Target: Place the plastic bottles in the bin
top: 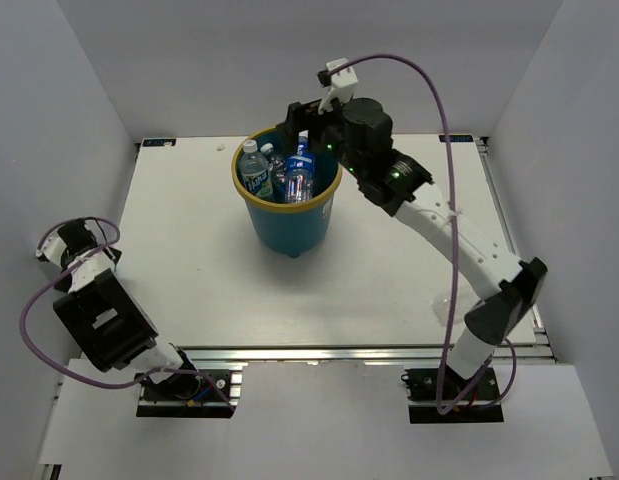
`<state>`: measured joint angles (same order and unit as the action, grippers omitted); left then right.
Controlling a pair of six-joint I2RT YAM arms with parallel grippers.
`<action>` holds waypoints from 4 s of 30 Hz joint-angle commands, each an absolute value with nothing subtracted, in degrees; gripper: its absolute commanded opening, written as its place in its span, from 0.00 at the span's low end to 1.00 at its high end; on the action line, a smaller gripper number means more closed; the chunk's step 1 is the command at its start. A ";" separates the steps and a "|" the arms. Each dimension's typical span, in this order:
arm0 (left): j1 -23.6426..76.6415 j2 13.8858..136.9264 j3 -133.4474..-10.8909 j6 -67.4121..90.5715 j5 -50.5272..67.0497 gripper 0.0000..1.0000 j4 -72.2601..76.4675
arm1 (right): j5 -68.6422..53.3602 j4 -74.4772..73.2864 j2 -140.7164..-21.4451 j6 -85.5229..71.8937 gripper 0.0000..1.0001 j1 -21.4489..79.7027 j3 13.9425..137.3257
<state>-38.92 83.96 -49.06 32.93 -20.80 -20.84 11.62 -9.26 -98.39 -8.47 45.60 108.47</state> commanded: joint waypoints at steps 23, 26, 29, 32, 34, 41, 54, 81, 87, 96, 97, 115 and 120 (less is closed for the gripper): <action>-30.96 84.12 -51.48 31.02 -5.02 0.41 -12.56 | 19.60 1.14 -61.98 -17.74 0.89 38.95 64.01; -27.78 82.01 -58.06 32.77 4.01 0.38 -12.48 | 14.19 2.55 -56.96 -21.52 0.89 32.54 56.62; -17.63 79.29 -68.41 32.35 6.16 0.38 -14.93 | 11.08 1.32 -53.45 -24.51 0.89 26.29 51.87; -7.43 76.74 -75.83 30.59 5.89 0.38 -15.65 | 9.59 0.97 -50.98 -26.54 0.89 22.07 47.73; -3.01 75.50 -79.71 30.06 8.42 0.42 -13.55 | 7.57 0.09 -49.93 -27.16 0.89 19.34 45.72; 20.18 75.67 -81.83 25.85 6.09 0.45 -11.86 | 4.05 -4.04 -47.46 -28.04 0.89 9.86 41.22; 26.72 79.19 -80.41 23.73 1.32 0.98 -16.87 | 18.09 -16.60 -41.92 -25.66 0.89 -1.14 42.80; 1.06 85.26 -89.84 25.66 -1.25 0.98 -21.28 | 12.48 -21.10 -60.89 -31.37 0.89 -26.27 34.55; -10.52 82.10 -77.20 32.94 3.77 0.98 -19.08 | 7.92 -18.20 -69.51 -32.61 0.89 -27.42 34.02; -15.56 82.09 -66.82 37.35 12.04 0.98 -15.21 | -9.36 -10.01 -64.09 -28.75 0.29 -27.07 34.88; -15.64 81.48 -65.67 37.61 12.04 0.98 -14.60 | -11.75 -10.11 -63.12 -28.39 0.33 -26.64 36.28; -15.64 70.23 -53.70 41.04 10.64 0.98 -11.42 | -14.25 0.09 -88.83 -5.29 0.33 35.49 100.35; -15.64 66.89 -53.70 40.25 10.72 0.98 -13.01 | -7.48 -2.44 -104.92 -3.78 0.32 38.58 117.28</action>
